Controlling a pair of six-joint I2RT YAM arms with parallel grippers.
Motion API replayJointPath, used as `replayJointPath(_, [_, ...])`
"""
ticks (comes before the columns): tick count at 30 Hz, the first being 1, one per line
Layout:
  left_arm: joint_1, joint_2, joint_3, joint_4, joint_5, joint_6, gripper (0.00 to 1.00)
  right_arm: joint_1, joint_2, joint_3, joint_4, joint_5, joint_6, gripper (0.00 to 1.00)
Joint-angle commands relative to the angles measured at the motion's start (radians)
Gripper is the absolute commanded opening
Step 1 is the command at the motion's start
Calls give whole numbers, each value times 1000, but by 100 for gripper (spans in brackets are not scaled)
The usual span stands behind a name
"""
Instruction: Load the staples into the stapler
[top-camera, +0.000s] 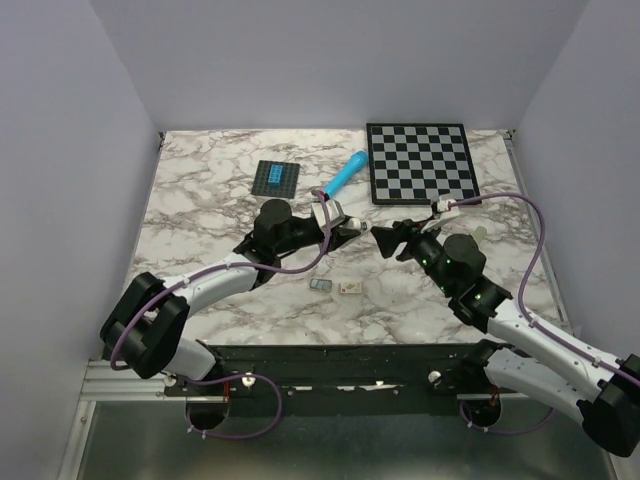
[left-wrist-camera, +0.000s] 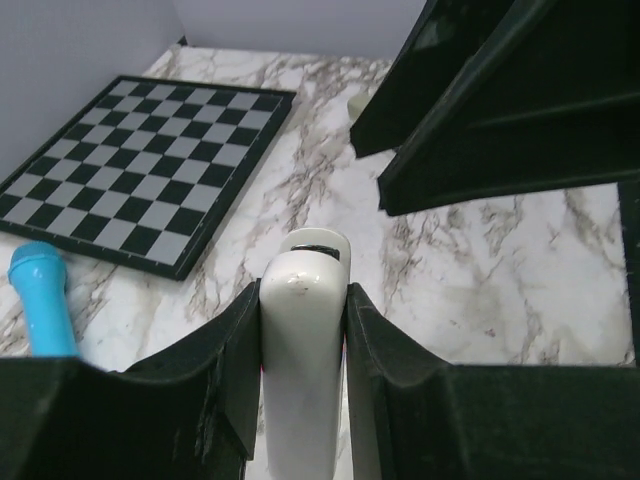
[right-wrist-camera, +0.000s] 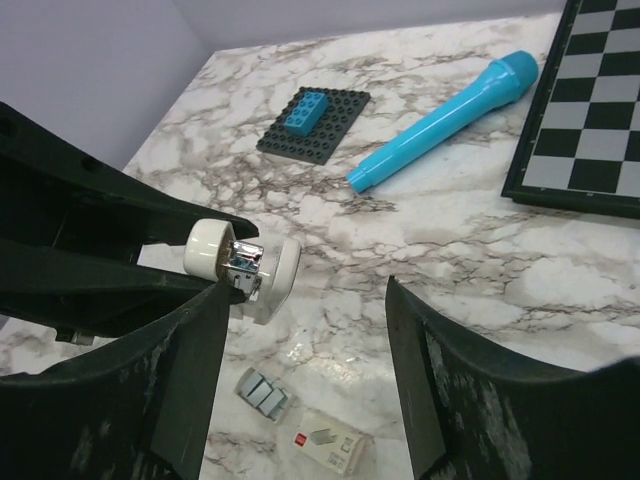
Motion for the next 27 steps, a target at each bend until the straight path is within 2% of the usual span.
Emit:
replayJointPath(1, [-31, -82, -57, 291, -32, -168, 0, -4, -5, 45, -77, -80, 68, 70])
replayJointPath(4, [-39, -102, -70, 327, -46, -192, 0, -4, 2, 51, -77, -100, 85, 65])
replayJointPath(11, [-65, -117, -71, 311, -49, -180, 0, -4, 13, 62, -71, -106, 94, 60])
replayJointPath(24, [-131, -134, -16, 89, -98, -30, 0, -4, 9, 78, -89, -57, 106, 45])
replayJointPath(27, [-137, -145, -18, 87, -92, -17, 0, -4, 15, 83, -97, -40, 106, 42])
